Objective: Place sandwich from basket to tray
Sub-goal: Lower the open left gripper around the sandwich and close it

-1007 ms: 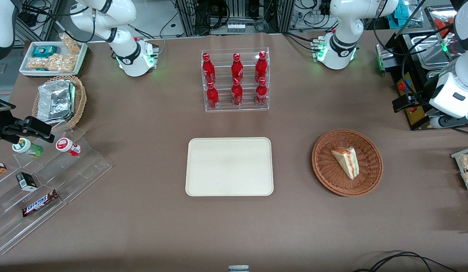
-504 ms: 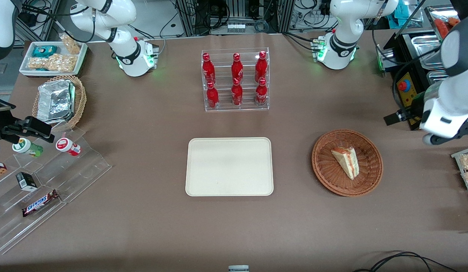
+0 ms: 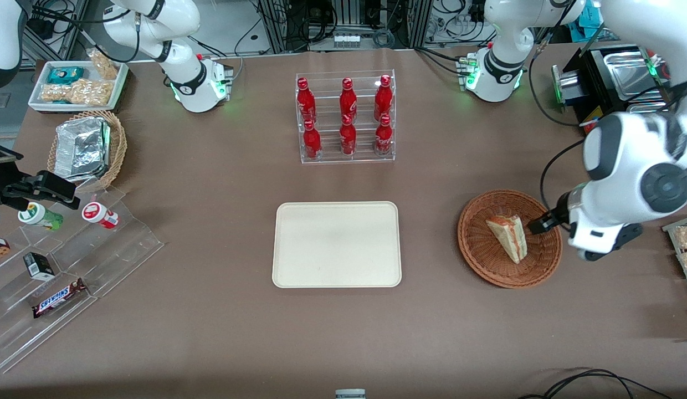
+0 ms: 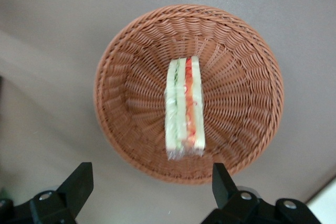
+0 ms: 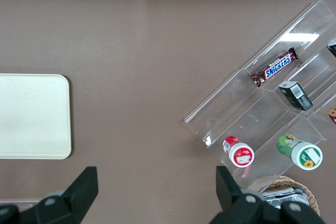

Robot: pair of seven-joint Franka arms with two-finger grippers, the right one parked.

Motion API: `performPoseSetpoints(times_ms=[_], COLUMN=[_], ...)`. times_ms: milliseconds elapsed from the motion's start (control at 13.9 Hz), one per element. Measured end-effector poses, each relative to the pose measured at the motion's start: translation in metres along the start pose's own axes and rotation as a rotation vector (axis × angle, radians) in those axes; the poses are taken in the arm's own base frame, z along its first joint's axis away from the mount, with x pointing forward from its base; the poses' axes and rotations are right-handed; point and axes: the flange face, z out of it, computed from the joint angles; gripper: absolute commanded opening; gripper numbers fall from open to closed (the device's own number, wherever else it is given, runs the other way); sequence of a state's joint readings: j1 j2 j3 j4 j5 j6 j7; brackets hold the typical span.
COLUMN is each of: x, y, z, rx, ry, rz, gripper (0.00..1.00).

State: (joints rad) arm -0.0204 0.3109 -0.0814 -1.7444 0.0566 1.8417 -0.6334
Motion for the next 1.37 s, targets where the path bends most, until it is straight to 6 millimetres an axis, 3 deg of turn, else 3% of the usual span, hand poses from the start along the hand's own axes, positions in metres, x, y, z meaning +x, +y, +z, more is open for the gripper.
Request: performPoseSetpoints(times_ms=[288,647,1007,1367], x=[0.007,0.015,0.021,0.011], y=[0.006,0.014,0.021,0.018], z=[0.046,0.069,0.105,0.140], rx=[0.002,-0.008,-0.022,-0.034], ry=[-0.012,-0.006,0.001,0.010], rz=[-0.007,-0.014,-0.073,-0.089], gripper=[1.00,1.00,1.00,1.00])
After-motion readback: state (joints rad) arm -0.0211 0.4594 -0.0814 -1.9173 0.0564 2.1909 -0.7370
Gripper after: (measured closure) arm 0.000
